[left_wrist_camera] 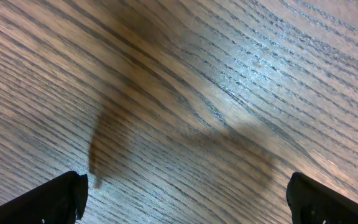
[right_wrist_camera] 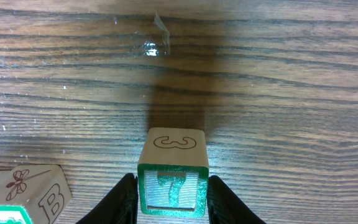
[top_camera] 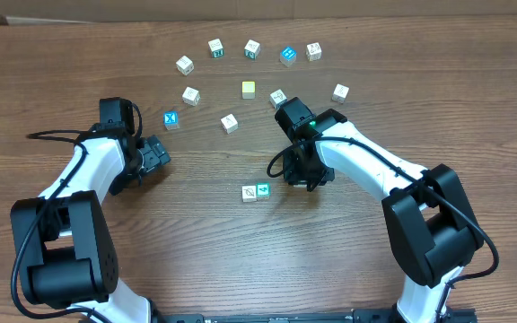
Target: Form a horizontal line
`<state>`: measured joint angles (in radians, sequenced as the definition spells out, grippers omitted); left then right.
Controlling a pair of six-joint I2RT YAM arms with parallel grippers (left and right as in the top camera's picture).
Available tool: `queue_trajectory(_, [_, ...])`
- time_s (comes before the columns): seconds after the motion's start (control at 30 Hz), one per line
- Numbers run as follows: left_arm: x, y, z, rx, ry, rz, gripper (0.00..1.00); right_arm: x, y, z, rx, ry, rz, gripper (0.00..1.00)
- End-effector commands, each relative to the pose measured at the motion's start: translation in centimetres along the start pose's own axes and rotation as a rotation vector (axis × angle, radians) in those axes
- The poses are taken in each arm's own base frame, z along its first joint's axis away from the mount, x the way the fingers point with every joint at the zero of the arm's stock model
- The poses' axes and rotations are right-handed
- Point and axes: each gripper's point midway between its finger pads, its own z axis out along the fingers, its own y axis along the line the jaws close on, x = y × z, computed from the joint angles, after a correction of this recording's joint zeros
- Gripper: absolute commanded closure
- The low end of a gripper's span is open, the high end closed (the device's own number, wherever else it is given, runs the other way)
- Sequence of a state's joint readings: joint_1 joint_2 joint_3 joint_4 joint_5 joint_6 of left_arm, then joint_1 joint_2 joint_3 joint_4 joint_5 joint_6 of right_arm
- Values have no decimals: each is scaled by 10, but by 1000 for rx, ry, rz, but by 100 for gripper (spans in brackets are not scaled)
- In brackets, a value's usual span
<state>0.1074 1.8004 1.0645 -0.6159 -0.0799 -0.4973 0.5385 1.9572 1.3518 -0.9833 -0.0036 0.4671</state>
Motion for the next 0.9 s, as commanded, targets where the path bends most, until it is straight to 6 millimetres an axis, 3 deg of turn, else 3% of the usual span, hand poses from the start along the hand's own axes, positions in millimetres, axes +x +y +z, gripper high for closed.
queue_trajectory(0.0, [2, 3, 4, -13, 11, 1, 0, 3, 1, 6, 2, 15, -5, 67])
queue_trajectory(0.3, [2, 3, 4, -13, 11, 1, 1, 5, 3, 7, -7, 26, -10, 75])
queue_trajectory(0.87, [2, 3, 4, -13, 11, 1, 1, 15, 21, 6, -109, 80, -37, 75])
